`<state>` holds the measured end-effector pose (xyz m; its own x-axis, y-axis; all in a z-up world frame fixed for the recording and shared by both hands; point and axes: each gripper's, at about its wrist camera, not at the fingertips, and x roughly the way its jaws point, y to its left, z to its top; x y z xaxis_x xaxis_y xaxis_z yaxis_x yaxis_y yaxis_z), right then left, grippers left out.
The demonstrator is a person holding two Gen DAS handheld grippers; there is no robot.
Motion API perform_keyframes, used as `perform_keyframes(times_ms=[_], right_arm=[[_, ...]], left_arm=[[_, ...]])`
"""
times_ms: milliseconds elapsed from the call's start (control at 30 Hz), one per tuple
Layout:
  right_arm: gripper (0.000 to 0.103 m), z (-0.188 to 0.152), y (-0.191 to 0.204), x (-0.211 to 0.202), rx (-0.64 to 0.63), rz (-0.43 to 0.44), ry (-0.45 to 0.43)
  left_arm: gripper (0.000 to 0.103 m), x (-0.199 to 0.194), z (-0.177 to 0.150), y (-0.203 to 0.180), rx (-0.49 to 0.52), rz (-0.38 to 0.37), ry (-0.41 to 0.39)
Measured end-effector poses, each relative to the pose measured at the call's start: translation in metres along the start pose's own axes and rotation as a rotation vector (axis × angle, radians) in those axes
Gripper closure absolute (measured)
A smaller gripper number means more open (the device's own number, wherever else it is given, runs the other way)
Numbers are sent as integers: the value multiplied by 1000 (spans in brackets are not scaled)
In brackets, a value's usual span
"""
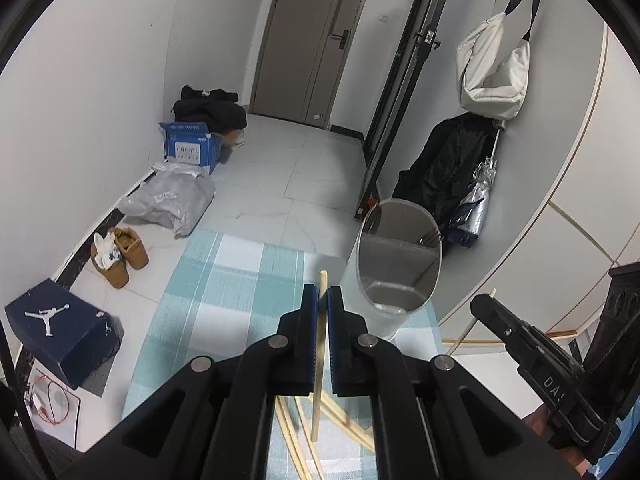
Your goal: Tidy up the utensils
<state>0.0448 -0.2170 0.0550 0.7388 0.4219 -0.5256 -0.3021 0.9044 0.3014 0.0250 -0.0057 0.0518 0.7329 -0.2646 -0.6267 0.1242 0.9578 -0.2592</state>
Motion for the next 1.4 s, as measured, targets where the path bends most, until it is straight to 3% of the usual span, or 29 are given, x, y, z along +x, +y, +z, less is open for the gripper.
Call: perform_keyframes(times_ms=[400,933,1400], right_arm=[[99,48,-5,-8,2,21,-56],[99,146,-29,5,-2,3,-129],[99,195,-50,32,-36,-36,-205]], left_arm=[[101,-7,44,-24,44,-41,-51],[101,17,117,-56,50,-141,-89],[101,50,145,-68,90,-152,-95]])
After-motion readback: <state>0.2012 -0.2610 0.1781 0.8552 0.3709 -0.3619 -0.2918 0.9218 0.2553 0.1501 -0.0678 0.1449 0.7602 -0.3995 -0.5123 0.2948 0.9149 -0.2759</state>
